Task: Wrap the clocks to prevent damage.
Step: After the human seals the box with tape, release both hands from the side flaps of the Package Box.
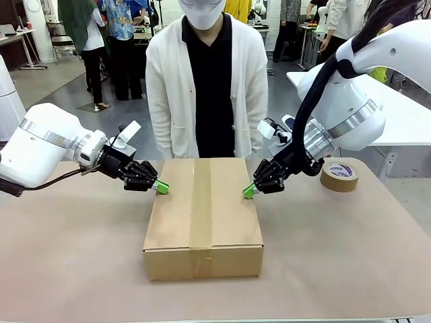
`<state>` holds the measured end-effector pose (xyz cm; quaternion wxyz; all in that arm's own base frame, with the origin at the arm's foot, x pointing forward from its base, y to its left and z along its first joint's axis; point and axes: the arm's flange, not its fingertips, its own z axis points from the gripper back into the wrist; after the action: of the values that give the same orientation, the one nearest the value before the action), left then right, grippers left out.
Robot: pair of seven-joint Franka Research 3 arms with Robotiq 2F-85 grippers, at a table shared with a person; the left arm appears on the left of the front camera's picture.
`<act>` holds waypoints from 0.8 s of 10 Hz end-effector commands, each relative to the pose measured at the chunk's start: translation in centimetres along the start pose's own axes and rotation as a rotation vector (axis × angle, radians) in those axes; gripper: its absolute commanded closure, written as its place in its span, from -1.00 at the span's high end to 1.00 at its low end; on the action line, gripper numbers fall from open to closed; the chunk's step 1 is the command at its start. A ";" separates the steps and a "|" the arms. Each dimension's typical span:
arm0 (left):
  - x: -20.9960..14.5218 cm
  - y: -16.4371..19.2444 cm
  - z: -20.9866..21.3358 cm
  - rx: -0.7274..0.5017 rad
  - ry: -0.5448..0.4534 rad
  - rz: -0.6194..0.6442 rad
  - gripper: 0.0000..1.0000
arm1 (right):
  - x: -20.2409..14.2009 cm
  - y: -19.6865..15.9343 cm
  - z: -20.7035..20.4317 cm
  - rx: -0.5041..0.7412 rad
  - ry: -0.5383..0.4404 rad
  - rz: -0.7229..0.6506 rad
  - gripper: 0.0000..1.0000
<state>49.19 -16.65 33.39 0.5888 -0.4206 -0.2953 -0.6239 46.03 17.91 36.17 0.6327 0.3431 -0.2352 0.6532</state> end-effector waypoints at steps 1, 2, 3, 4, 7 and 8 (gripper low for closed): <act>3.1 -1.8 4.0 -0.048 0.062 -0.056 -0.99 | 3.6 1.6 4.2 0.038 0.058 0.000 -0.98; 5.8 -2.9 7.7 -0.029 0.040 -0.094 -0.99 | 6.5 2.8 8.4 0.007 0.029 0.028 -0.98; 7.7 -3.9 10.9 -0.016 0.042 -0.119 -0.99 | 8.7 4.5 11.6 -0.025 0.034 0.060 -0.98; 9.2 -5.1 14.0 0.021 0.063 -0.129 -0.99 | 9.9 6.2 14.9 -0.060 0.028 0.053 -0.98; 12.9 -9.8 21.3 0.102 0.114 -0.147 -0.99 | 10.9 11.5 24.4 -0.244 -0.013 0.003 -0.98; 13.4 -10.9 22.7 0.130 0.132 -0.139 -0.99 | 10.3 12.4 25.6 -0.272 0.005 -0.025 -0.98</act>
<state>43.65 -2.08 57.08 0.5715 -0.3250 -0.3391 -0.6728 38.25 4.66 63.53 0.6602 0.2631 -0.3362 0.6180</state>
